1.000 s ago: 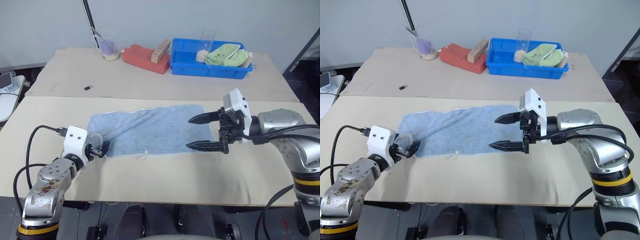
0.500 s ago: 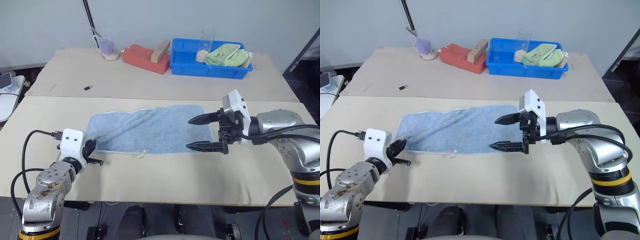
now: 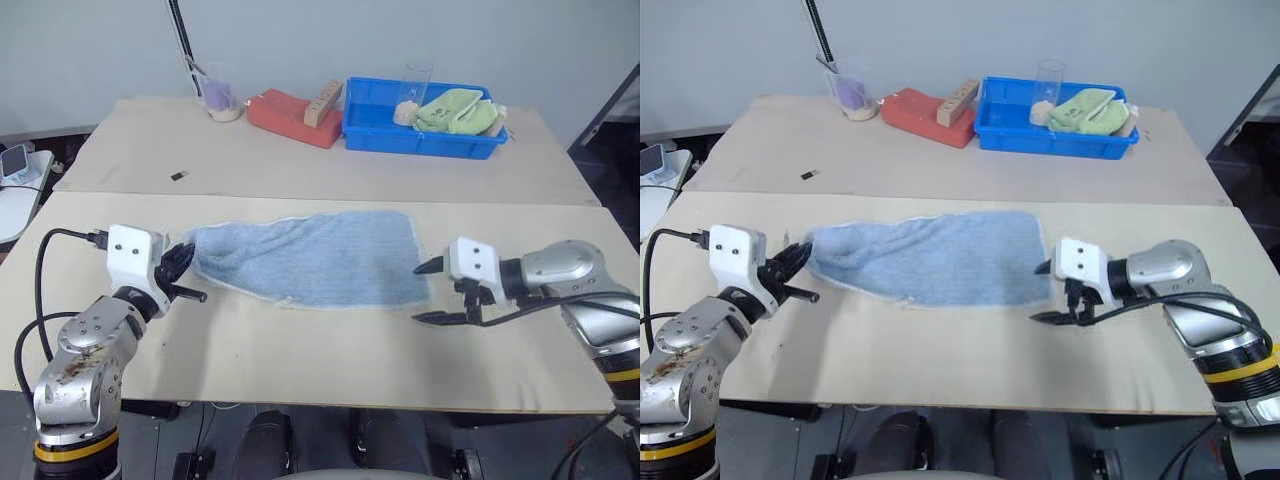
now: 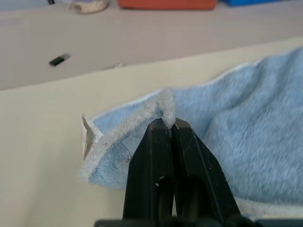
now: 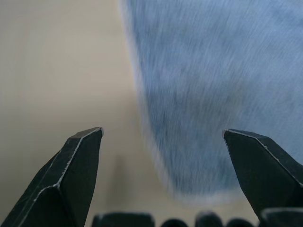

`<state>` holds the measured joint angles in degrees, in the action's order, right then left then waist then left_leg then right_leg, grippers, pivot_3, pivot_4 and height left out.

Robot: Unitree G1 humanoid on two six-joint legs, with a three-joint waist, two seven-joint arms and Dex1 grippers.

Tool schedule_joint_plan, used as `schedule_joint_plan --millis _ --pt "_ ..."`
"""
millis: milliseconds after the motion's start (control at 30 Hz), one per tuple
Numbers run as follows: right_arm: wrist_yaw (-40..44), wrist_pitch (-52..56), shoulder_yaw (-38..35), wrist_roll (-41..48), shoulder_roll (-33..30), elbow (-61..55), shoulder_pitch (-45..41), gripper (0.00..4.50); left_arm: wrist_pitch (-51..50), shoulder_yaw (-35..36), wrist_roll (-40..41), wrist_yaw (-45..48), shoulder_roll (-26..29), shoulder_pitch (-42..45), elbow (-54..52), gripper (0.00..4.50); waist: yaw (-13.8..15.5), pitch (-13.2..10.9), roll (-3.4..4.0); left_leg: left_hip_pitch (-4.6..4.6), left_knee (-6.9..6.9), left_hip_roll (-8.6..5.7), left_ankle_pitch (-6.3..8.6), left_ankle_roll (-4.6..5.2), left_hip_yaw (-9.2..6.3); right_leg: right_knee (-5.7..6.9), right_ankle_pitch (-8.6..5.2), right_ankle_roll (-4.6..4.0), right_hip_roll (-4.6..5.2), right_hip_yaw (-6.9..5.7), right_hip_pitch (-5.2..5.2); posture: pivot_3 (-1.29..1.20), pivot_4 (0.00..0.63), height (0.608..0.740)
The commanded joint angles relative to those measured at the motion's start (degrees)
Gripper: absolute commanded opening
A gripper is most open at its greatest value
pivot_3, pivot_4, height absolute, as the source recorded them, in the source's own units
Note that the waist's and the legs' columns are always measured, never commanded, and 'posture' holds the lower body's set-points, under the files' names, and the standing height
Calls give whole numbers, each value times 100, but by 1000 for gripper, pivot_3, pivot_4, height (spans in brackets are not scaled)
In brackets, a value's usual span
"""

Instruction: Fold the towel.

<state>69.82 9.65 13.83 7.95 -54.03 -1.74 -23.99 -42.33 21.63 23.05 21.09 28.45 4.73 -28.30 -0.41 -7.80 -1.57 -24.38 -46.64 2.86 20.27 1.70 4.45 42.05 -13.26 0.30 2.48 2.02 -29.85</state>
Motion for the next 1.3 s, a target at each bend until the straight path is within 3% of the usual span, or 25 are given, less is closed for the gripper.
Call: schedule_joint_plan --millis 33,133,167,567,600,733,867,1067,1100,1300 --pt "71 -577 78 -324 104 428 -111 4500 74 291 296 40 -5 81 -25 27 -28 0 0 1 1 0 0 0 0 0 0 0 0 1 0 0 150 661" --pt "125 -746 172 -470 293 923 -215 4500 84 334 356 25 13 6 -24 27 -51 2 -5 3 1 0 0 0 -2 0 0 0 -2 2 2 0 150 661" --pt "135 -778 181 -490 361 1056 -253 4242 93 352 372 22 15 -28 -28 4 -53 3 -8 7 1 1 0 0 -5 0 0 0 -3 1 7 0 150 661" --pt "551 -664 -39 -203 710 1431 -436 206 121 712 633 -120 -53 -254 -13 0 -39 1 -13 52 0 1 1 0 -13 -4 -6 -4 -2 -9 62 0 150 661" --pt "596 -585 -105 -122 683 1369 -421 19 104 730 670 -103 -25 -250 4 0 -32 1 -13 52 0 1 1 0 -13 -3 -6 -4 -2 -9 62 0 150 661" --pt "760 -186 -380 210 498 1026 -346 19 -195 744 1055 269 269 -195 118 0 -13 -1 -13 46 0 0 1 0 -14 -3 -7 -2 -1 -9 57 0 150 661" --pt "841 1033 -1035 1017 115 452 -343 19 -615 613 1563 873 933 544 716 0 26 -8 -11 30 -4 -3 1 -1 -21 -2 -8 -2 0 -11 49 0 150 661" --pt "33 1094 -1284 820 552 1553 -1958 19 -133 -383 777 544 873 3412 3121 0 47 -9 -13 32 -5 -14 -2 -5 -44 -8 -30 36 -11 -15 68 0 150 661" --pt "-69 1010 -1297 763 621 1780 -2254 19 39 -445 648 474 809 3859 3536 0 46 -9 -13 34 -4 -16 -2 -5 -46 -4 -7 -2 -11 -14 72 0 150 661" --pt "-749 -246 -1342 178 842 3694 -4144 19 1561 -360 97 127 675 6230 5990 0 -27 -15 -10 -6 3 -23 -3 -5 -51 -14 -6 -3 -1 -15 37 0 150 661"
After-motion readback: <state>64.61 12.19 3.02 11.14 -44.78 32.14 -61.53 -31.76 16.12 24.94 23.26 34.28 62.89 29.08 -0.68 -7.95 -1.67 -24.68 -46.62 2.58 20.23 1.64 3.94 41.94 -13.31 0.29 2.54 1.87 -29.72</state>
